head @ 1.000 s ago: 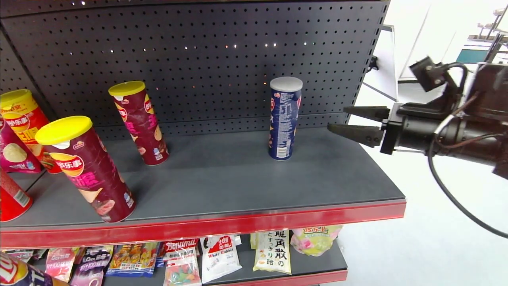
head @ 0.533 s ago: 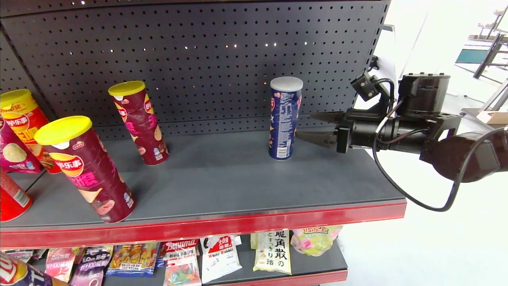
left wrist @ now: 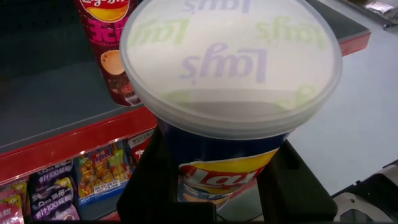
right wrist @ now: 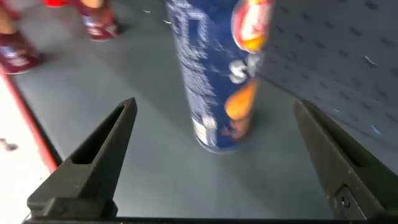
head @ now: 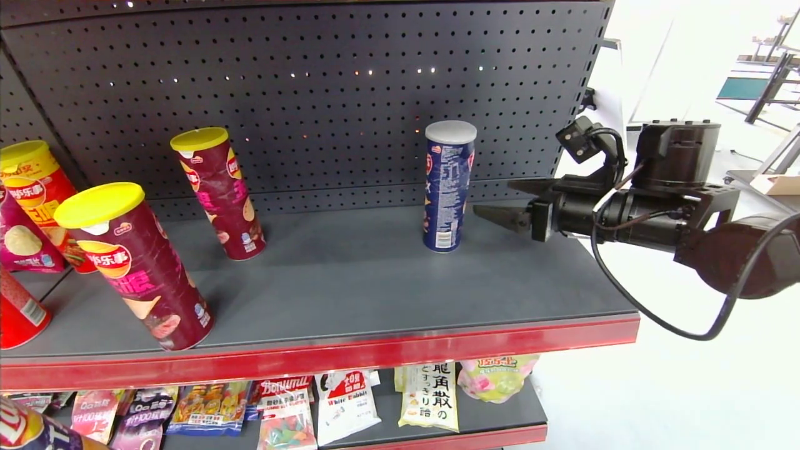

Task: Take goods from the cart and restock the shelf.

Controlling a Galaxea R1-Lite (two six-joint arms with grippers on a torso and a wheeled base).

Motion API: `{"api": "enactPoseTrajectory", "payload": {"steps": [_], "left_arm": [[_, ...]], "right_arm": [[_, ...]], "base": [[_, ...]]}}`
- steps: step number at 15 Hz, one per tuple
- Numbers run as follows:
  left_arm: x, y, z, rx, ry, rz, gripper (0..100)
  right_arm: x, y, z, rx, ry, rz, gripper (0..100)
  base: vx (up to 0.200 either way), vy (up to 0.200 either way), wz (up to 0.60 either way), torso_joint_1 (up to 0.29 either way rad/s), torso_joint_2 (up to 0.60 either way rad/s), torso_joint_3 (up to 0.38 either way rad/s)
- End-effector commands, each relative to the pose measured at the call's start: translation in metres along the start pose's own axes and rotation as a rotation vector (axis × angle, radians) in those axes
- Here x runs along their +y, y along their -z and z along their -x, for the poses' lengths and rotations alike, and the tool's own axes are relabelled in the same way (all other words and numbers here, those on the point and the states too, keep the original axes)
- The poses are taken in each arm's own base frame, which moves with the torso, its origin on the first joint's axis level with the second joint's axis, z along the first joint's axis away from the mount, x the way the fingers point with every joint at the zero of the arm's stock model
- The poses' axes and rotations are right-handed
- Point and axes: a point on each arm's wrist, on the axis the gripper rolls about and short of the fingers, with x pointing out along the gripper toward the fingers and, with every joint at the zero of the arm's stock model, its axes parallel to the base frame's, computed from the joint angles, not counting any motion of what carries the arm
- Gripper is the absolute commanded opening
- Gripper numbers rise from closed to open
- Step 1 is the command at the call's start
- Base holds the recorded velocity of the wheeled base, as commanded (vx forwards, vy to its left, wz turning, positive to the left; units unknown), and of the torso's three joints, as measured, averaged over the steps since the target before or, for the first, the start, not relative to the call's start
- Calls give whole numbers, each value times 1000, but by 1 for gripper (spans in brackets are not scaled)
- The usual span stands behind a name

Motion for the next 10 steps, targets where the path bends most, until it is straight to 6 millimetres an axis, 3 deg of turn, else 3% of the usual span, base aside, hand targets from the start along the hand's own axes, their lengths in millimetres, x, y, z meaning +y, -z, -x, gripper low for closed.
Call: {"api": "enactPoseTrajectory", "payload": {"steps": [1, 2, 3, 10], "left_arm": [[0, -1, -1, 2, 1, 0, 0], [0, -1, -1, 2, 1, 0, 0], [0, 0, -1, 4, 2, 0, 0], [0, 0, 0, -2, 3, 0, 0]], "right_arm": [[5, -4, 19, 13, 139, 15, 100], [7, -1, 19, 28, 210, 18, 100], [10, -4, 32, 22, 212, 23, 100], [1, 2, 43, 52, 278, 61, 100]], "base": [[0, 0, 0, 0, 0, 0], [0, 0, 0, 0, 0, 0], [0, 0, 0, 0, 0, 0], [0, 0, 0, 0, 0, 0]]}}
